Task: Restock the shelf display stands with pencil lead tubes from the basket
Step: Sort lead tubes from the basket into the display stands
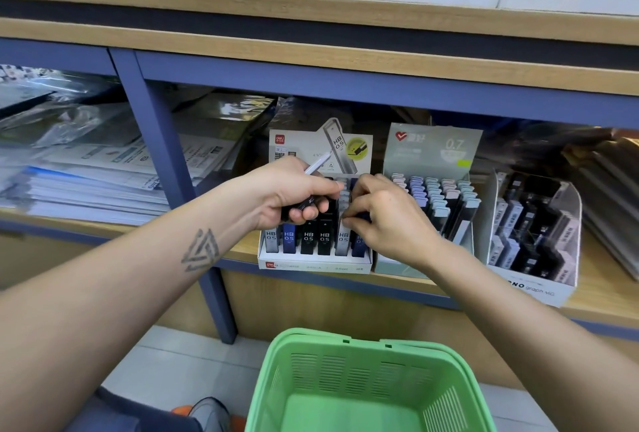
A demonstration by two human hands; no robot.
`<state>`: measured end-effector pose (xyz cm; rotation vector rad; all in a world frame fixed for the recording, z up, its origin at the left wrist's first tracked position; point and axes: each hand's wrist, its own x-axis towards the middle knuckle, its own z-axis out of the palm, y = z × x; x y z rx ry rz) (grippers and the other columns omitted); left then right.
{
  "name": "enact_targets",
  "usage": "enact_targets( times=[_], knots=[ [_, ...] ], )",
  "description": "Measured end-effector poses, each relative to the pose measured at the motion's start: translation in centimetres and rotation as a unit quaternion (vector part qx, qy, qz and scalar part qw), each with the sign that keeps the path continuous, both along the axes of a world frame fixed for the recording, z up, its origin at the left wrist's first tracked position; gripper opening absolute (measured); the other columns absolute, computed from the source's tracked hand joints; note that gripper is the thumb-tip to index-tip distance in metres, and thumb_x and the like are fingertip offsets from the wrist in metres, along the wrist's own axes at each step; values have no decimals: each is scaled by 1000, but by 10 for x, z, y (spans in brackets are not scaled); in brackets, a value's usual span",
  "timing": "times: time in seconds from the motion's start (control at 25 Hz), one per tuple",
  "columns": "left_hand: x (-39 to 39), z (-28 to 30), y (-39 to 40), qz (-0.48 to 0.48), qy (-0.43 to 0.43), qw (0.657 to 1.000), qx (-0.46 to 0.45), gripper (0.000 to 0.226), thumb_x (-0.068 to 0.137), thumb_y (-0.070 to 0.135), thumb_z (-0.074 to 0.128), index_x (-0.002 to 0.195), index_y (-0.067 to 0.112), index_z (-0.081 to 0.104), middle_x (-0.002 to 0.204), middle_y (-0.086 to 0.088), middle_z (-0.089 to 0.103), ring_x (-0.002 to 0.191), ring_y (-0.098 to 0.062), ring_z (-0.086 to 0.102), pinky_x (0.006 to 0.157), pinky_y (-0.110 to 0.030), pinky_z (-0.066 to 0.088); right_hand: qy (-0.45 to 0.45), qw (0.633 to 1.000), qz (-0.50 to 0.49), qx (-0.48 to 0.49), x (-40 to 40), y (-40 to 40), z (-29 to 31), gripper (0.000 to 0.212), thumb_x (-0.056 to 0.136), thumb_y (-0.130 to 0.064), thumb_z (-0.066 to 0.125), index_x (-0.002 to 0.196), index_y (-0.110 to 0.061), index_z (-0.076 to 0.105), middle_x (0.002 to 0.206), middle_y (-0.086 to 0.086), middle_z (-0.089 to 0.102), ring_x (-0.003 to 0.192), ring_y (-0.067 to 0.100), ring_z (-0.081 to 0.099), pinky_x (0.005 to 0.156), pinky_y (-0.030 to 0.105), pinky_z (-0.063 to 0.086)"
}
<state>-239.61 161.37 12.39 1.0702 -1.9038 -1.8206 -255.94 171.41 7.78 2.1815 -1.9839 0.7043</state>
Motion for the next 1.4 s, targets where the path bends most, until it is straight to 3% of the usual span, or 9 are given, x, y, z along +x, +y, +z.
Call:
enact_targets(
  times=[0.08, 0.12, 0.2, 0.24, 0.36, 0.6, 0.8, 1.16, 1.4],
  knots=[
    [-2, -1, 3, -18, -13, 1000, -6, 16, 95, 13, 68, 90, -1, 64, 54, -6, 54, 35, -10, 40, 30, -15, 24, -103, 994, -26, 2, -2, 0, 9, 15, 93, -11, 68, 101, -16, 79, 95, -3, 63, 90, 15, 57, 79, 31, 46],
    [-4, -2, 5, -27, -21, 999, -15, 16, 95, 13, 69, 87, 1, 62, 54, -5, 53, 35, -10, 40, 30, -15, 24, -216, 976, -38, -4, -5, 2, 18, 21, 94, -6, 63, 104, -17, 77, 94, -4, 68, 85, 12, 60, 77, 26, 46],
    [-11, -3, 9, -47, -40, 997, -49, 17, 94, 12, 70, 81, 5, 60, 54, -5, 53, 36, -11, 41, 31, -16, 25, -455, 890, -4, 16, -11, 6, 35, 23, 97, -3, 59, 110, -16, 72, 88, 3, 74, 73, 13, 64, 65, 23, 47],
    [-16, -4, 12, -58, -46, 995, -67, 14, 93, 12, 70, 83, 5, 62, 55, -5, 54, 37, -12, 42, 31, -16, 25, -510, 860, 24, 32, -13, 10, 41, 19, 98, -8, 61, 113, -13, 71, 85, 6, 74, 69, 16, 64, 61, 24, 48],
    [-34, -1, 24, -103, -42, 990, -87, 6, 90, 11, 72, 87, 11, 67, 59, -6, 55, 39, -12, 43, 33, -17, 27, -491, 869, 49, 40, -23, 20, 45, 15, 93, -10, 70, 107, -5, 72, 79, 9, 72, 63, 16, 62, 64, 27, 51],
    [-68, 7, 34, -124, 34, 991, -26, 17, 88, 0, 72, 102, 3, 65, 68, -11, 63, 38, -11, 43, 31, -16, 25, -572, 819, 41, -3, -85, 54, 51, 20, 83, 3, 74, 102, -4, 72, 89, 14, 74, 76, 22, 71, 74, 28, 58],
    [-97, 10, 43, -89, 114, 989, 12, 12, 91, 4, 69, 100, -3, 68, 74, -15, 68, 39, -10, 42, 30, -16, 25, -527, 849, -2, -36, -122, 81, 42, 27, 74, -8, 79, 100, -9, 74, 91, 13, 76, 82, 27, 74, 80, 31, 60],
    [-146, 11, 63, -118, 190, 971, 88, 17, 95, 11, 63, 107, -2, 65, 83, -13, 67, 43, -7, 43, 32, -14, 28, -500, 864, -59, -22, -158, 111, 45, 17, 92, -17, 72, 91, -1, 75, 85, 17, 74, 69, 22, 66, 72, 34, 52],
    [-168, 7, 75, -124, 148, 981, -13, 12, 93, 7, 67, 97, -4, 70, 77, -15, 67, 42, -10, 43, 31, -17, 26, -415, 908, -57, 20, -163, 125, 47, 22, 88, -15, 78, 109, -21, 77, 95, 3, 78, 91, 16, 73, 82, 27, 58]
  ],
)
